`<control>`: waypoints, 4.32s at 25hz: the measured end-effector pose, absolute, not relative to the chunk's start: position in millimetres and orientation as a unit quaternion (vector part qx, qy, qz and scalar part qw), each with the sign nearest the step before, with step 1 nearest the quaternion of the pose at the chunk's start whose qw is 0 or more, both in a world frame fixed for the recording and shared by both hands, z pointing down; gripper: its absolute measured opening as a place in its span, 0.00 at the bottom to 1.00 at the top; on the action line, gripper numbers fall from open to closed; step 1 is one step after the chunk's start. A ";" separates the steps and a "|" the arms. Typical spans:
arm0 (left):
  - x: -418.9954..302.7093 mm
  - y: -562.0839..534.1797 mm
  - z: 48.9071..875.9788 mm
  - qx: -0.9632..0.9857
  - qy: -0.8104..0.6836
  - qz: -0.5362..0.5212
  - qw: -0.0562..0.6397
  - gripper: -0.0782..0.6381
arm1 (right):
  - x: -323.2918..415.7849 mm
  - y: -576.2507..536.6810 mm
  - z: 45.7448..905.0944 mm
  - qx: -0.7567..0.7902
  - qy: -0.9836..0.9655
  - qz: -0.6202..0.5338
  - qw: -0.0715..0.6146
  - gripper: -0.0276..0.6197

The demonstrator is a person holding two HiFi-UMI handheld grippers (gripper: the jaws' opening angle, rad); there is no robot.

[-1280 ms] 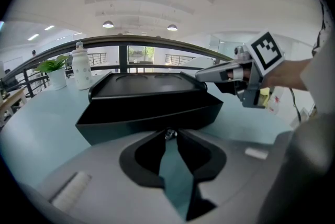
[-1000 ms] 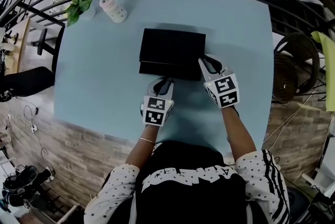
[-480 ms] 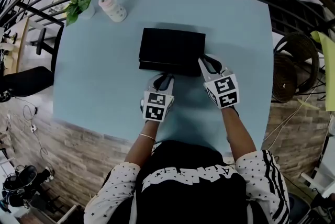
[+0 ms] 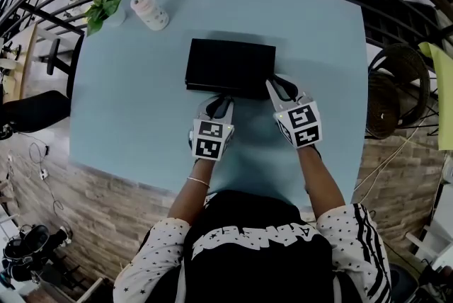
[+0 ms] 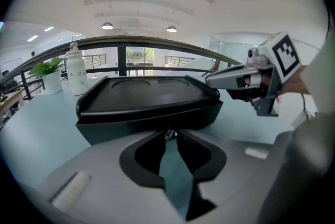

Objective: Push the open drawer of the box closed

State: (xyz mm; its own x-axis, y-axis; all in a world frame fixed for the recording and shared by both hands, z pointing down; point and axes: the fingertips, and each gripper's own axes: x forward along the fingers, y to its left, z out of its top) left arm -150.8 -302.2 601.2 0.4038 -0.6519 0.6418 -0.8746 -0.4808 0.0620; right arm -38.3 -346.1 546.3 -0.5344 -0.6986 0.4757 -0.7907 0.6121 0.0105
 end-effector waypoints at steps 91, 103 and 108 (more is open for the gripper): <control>-35.6 -228.9 407.9 0.865 -0.483 0.121 0.061 0.11 | 66.3 -242.5 377.7 0.441 -0.896 0.049 -0.006 0.04; -9.9 -215.7 406.8 0.865 -0.483 0.121 0.054 0.11 | 90.3 -225.4 382.5 0.434 -0.899 0.050 0.002 0.04; -12.7 -218.2 404.5 0.861 -0.490 0.124 0.052 0.11 | 86.9 -227.5 380.8 0.426 -0.903 0.052 -0.003 0.04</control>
